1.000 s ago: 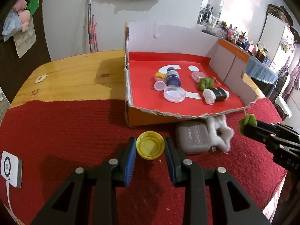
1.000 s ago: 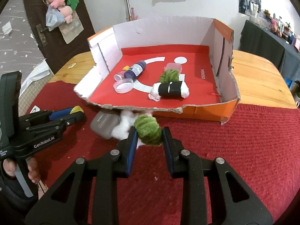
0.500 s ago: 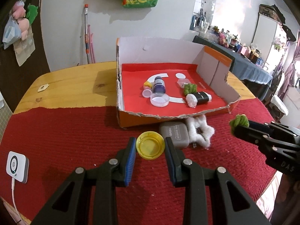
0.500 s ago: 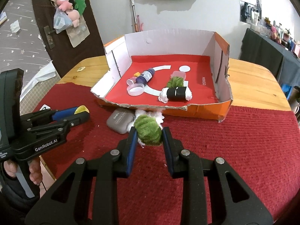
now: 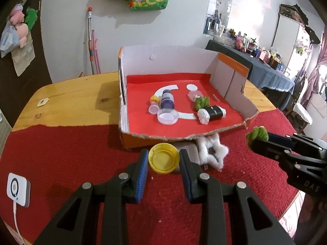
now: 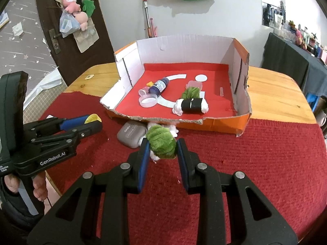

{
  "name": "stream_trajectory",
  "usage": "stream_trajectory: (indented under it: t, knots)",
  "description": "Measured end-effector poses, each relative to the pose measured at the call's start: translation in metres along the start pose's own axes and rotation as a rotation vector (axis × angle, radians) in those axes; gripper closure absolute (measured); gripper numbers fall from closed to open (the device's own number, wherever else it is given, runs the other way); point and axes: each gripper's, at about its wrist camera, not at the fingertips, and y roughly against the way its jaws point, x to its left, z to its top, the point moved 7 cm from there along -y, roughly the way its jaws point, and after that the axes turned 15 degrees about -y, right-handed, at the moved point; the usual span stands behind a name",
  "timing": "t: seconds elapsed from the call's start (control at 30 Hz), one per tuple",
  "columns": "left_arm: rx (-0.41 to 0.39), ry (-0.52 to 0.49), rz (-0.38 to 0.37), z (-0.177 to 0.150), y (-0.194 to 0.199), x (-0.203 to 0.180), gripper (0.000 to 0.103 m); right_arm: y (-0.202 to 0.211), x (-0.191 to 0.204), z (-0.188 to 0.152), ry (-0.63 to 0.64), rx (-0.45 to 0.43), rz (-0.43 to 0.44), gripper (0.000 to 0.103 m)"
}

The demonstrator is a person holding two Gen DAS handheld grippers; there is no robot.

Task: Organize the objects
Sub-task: 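Carry the yellow lid and green yarn ball into the cardboard box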

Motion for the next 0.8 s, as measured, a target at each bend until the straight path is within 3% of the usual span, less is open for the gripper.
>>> stream_trajectory:
  t: [0.57,0.8]
  knots:
    - [0.017,-0.012,-0.043,0.041,-0.033,0.004,0.071,-0.02,0.002,0.038,0.015,0.013,0.0,0.077]
    - [0.059,-0.018,-0.072,0.046,-0.056,0.005,0.071,-0.04,-0.001,0.049,0.022,0.045,-0.011,0.077]
